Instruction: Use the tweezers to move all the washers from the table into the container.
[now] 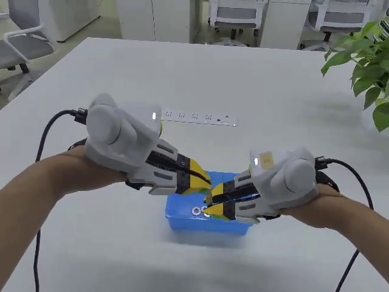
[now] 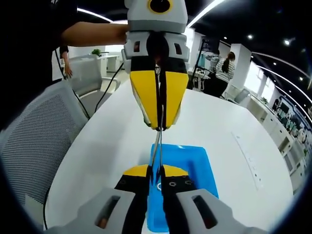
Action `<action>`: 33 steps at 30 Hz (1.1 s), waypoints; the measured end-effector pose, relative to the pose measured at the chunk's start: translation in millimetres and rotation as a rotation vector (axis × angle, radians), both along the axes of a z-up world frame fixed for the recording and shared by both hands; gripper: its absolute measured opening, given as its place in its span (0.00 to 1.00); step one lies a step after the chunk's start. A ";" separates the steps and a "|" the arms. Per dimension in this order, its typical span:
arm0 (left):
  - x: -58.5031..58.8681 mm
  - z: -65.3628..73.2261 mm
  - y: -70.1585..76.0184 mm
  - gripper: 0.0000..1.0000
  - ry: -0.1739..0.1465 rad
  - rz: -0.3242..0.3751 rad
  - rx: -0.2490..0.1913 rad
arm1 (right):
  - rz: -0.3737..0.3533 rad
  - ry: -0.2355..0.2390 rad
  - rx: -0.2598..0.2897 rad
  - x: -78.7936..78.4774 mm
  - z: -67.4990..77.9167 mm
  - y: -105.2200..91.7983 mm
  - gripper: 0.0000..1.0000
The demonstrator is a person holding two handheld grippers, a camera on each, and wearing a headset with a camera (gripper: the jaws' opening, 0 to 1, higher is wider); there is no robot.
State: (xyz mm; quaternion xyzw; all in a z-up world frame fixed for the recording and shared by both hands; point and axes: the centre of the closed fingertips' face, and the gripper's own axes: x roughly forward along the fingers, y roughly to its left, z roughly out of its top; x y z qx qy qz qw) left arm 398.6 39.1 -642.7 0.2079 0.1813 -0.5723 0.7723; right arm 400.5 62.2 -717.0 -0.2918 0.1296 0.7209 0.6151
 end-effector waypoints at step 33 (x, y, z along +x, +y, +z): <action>-53.2 -79.6 12.0 0.05 0.116 -0.021 0.164 | 0.046 0.000 -0.149 -48.6 -42.6 -34.2 0.08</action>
